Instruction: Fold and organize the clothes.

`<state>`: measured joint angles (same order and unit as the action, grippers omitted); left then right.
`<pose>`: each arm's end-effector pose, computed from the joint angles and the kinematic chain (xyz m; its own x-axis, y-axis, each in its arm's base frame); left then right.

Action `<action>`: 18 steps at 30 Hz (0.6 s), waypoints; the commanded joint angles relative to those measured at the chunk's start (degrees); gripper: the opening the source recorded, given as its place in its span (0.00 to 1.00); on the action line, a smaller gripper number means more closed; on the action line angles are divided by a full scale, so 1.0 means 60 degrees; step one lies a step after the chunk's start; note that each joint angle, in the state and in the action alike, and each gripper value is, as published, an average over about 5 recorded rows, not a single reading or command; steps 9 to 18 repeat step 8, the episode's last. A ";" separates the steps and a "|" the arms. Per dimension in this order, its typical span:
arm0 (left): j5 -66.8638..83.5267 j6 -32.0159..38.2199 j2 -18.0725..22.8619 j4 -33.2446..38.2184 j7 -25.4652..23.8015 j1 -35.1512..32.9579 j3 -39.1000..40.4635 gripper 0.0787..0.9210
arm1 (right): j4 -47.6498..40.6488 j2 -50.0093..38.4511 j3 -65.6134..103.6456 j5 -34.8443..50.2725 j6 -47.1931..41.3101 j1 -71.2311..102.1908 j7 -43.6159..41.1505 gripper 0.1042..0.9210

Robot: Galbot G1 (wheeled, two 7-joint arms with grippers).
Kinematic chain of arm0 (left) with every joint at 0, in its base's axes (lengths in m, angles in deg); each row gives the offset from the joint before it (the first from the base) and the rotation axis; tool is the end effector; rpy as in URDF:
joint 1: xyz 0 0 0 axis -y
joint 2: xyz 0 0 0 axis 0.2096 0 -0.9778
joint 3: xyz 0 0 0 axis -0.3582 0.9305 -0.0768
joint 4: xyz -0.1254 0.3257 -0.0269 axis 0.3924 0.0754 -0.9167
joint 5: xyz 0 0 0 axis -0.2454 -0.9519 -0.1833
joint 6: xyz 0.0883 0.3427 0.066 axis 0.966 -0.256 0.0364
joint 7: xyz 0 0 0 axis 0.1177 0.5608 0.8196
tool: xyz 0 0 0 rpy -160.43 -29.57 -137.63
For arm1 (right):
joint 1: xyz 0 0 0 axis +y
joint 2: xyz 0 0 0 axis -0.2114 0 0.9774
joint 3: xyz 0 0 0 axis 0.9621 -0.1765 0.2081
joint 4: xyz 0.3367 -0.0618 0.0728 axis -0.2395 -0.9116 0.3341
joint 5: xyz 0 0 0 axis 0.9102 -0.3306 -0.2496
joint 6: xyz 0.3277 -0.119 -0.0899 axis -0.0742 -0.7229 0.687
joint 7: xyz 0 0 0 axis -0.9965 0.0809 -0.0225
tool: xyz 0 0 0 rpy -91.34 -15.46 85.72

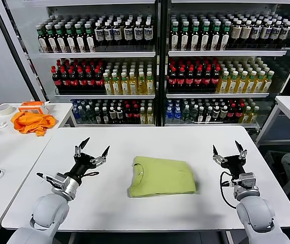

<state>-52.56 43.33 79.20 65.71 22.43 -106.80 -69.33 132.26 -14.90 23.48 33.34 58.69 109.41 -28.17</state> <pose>0.3233 0.0951 -0.2777 -0.9470 0.3211 0.0059 0.3146 0.9240 0.2173 0.3169 -0.1182 -0.2758 -0.9993 0.0132 0.0351 0.0025 0.9569 -0.2904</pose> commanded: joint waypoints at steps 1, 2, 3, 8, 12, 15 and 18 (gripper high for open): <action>0.0027 0.0199 0.0011 0.0141 -0.0135 -0.0340 -0.0086 0.88 | 0.0047 0.0106 0.0111 -0.0428 0.0128 0.0082 -0.0301 0.88; -0.0045 0.0221 0.0012 0.0168 -0.0117 -0.0405 -0.0090 0.88 | 0.0070 0.0125 0.0103 -0.0425 0.0083 0.0078 -0.0304 0.88; -0.0138 0.0245 0.0013 0.0180 -0.0102 -0.0455 -0.0087 0.88 | 0.0084 0.0147 0.0091 -0.0426 0.0046 0.0070 -0.0305 0.88; -0.0425 0.0310 0.0004 0.0067 -0.0068 -0.0447 -0.0040 0.88 | -0.0024 0.0227 0.0025 -0.0442 0.0032 -0.0018 -0.0276 0.88; -0.0425 0.0310 0.0004 0.0067 -0.0068 -0.0447 -0.0040 0.88 | -0.0024 0.0227 0.0025 -0.0442 0.0032 -0.0018 -0.0276 0.88; -0.0425 0.0310 0.0004 0.0067 -0.0068 -0.0447 -0.0040 0.88 | -0.0024 0.0227 0.0025 -0.0442 0.0032 -0.0018 -0.0276 0.88; -0.0425 0.0310 0.0004 0.0067 -0.0068 -0.0447 -0.0040 0.88 | -0.0024 0.0227 0.0025 -0.0442 0.0032 -0.0018 -0.0276 0.88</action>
